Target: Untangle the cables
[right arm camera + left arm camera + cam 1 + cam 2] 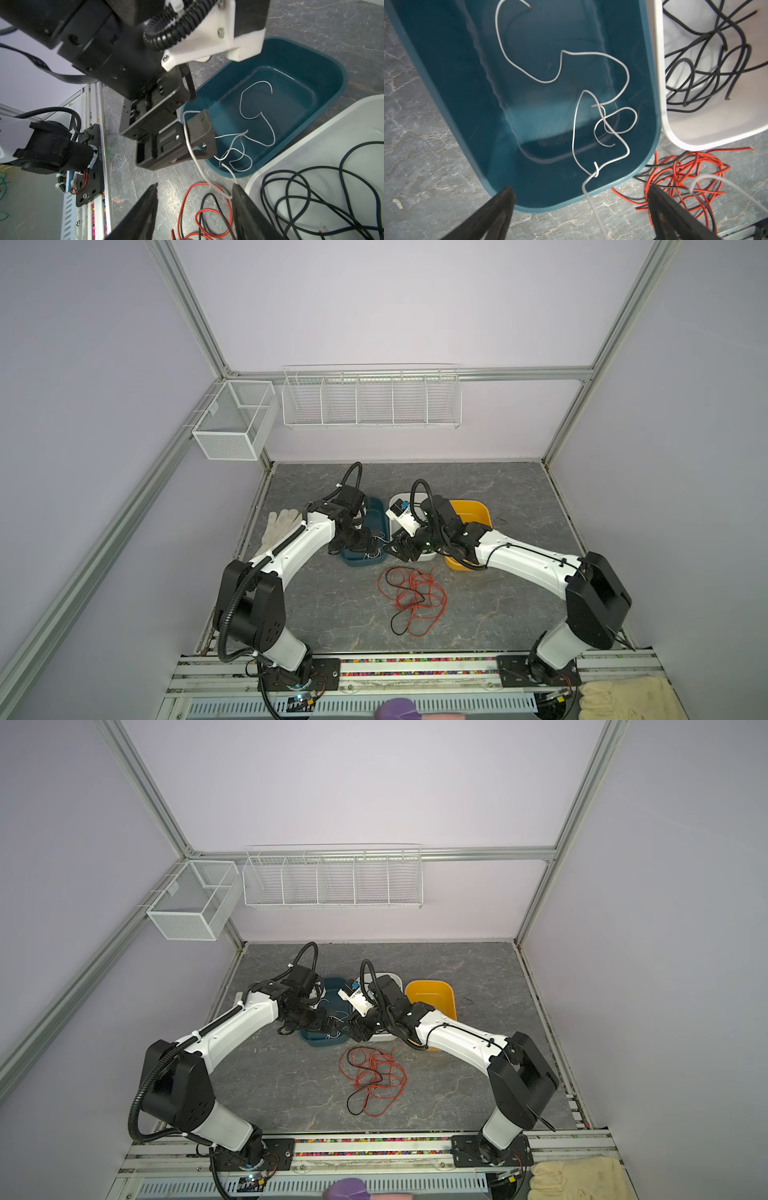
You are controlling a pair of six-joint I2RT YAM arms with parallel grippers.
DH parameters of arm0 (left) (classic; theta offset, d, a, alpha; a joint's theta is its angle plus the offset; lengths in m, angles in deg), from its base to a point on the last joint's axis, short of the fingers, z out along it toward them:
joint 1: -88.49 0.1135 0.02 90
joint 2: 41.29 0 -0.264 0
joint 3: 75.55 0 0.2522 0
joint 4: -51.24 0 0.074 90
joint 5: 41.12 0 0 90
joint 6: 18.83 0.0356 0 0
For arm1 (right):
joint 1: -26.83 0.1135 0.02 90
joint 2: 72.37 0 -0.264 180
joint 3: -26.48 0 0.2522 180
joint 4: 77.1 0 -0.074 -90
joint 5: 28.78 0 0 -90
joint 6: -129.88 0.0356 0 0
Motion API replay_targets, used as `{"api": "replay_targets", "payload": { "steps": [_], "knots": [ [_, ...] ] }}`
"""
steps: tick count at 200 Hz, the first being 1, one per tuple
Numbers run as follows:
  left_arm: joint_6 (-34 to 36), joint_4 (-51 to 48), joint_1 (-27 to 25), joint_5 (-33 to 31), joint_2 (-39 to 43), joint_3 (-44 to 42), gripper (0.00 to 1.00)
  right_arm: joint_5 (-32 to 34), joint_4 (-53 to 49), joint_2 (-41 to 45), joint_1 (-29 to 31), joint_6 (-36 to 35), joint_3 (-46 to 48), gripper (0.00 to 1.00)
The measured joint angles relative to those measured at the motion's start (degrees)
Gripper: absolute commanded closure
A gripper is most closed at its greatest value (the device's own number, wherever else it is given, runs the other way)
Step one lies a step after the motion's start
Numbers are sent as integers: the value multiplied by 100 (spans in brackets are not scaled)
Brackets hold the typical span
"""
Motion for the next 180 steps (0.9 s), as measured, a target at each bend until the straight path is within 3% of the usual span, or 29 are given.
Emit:
{"api": "replay_targets", "payload": {
  "steps": [21,68,94,180],
  "knots": [
    [2,0,0,2,0,0,1,-48,35,-105,-28,-111,-57,65],
    [17,0,0,68,0,-2,1,-249,103,-372,-52,-157,-133,78],
    [20,0,0,90,0,0,1,-297,101,-404,-52,-203,-160,93],
    [114,-26,-238,20,48,-90,1,-197,-151,-481,-197,-245,-828,93]
  ]
}}
